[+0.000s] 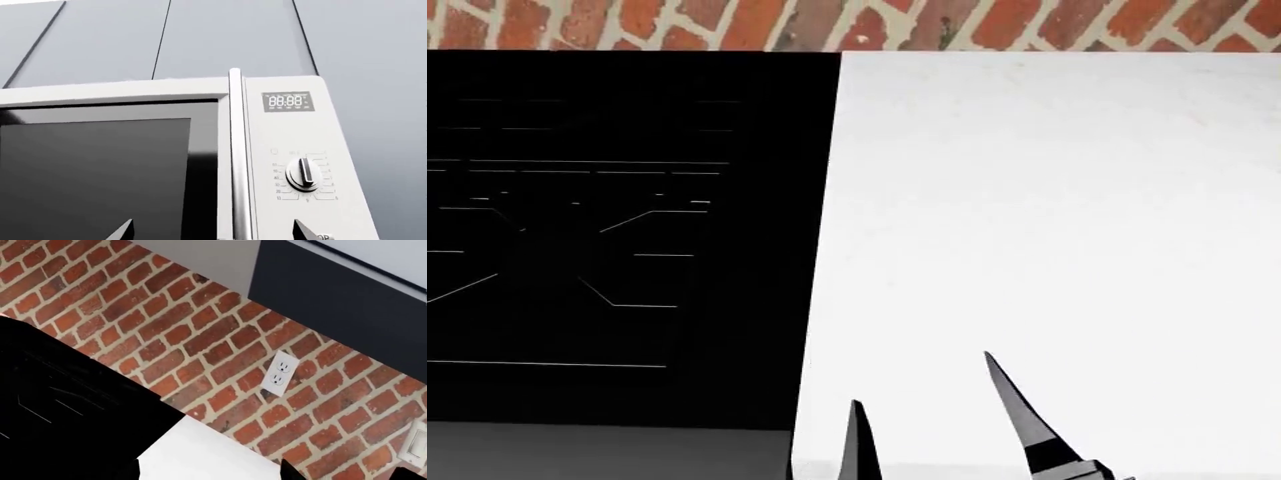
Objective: Open the microwave door
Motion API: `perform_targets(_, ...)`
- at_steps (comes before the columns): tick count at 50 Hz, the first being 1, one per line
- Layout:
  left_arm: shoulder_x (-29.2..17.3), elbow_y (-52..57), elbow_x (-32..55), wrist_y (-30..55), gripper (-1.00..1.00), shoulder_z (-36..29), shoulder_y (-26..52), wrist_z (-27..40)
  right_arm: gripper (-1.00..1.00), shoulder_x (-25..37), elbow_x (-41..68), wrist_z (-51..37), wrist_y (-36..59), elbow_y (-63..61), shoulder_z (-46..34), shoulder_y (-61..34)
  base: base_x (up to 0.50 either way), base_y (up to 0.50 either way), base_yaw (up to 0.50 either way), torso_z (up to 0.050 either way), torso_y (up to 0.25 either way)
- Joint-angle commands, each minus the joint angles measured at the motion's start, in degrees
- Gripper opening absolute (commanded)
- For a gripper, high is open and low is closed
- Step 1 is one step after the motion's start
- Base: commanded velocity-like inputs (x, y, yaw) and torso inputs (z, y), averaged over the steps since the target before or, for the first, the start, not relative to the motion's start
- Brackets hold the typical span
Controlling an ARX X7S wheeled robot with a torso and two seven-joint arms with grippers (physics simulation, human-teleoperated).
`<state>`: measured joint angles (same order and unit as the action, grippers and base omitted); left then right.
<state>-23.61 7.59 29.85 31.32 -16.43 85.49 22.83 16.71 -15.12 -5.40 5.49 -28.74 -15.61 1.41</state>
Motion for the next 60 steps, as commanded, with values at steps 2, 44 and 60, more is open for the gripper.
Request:
perform_targets(2, 5.8, -22.4, -2.8, -3.5, 1.0, -4.1, 14.3, -7.1, 1.0, 0.4, 1.0, -0.3, -1.1, 3.2, -0.6, 0.3, 0.0, 0.0, 0.0, 0.0, 0.0)
perform_targets(44, 20.8, -82.6, -26.8, -16.2, 1.0, 14.7, 35.2, -29.8, 1.0, 1.6, 2.6, -0.1, -4.2, 7.8, -3.2, -0.1, 0.0, 0.0, 0.0, 0.0, 0.0)
perform_targets(60, 19.2, -82.6, -30.3, -7.3, 1.0, 14.9, 33.0, -28.4, 1.0, 1.9, 3.2, -0.5, -4.3, 8.8, -3.1, -0.4, 0.0, 0.0, 0.0, 0.0, 0.0)
